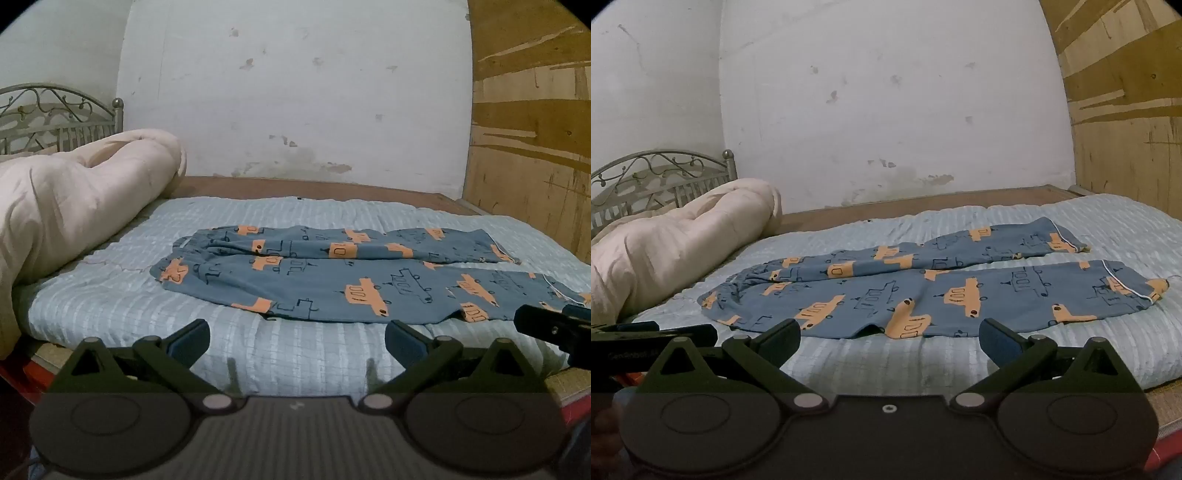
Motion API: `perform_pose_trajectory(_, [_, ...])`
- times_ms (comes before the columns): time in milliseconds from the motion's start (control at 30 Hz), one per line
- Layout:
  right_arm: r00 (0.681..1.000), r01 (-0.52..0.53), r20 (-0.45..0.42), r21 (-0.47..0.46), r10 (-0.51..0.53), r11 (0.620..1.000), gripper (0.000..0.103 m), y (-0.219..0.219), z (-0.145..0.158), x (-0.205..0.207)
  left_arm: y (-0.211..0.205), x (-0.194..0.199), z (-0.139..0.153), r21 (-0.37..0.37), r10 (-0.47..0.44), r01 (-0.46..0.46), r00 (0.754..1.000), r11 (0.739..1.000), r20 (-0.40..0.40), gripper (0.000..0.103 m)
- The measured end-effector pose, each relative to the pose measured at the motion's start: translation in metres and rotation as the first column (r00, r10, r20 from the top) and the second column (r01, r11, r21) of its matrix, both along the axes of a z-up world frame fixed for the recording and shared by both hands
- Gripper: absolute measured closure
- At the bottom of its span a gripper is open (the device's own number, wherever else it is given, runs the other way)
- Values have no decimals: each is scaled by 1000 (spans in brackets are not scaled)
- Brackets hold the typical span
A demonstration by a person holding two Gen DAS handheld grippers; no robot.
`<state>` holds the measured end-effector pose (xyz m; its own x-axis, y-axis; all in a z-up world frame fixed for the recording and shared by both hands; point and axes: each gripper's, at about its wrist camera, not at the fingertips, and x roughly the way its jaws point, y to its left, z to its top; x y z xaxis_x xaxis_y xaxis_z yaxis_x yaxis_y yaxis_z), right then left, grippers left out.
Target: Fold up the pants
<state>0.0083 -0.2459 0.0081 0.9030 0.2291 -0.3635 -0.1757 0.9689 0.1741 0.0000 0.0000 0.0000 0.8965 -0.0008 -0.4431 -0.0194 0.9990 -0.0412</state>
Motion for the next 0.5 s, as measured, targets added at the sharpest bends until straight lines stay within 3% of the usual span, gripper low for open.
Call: perform_pose_trajectory(500, [1000,0,-4,0,0,1000,1,0,0,0,0,0,0,-1,0,0,1000,1000,-1,1])
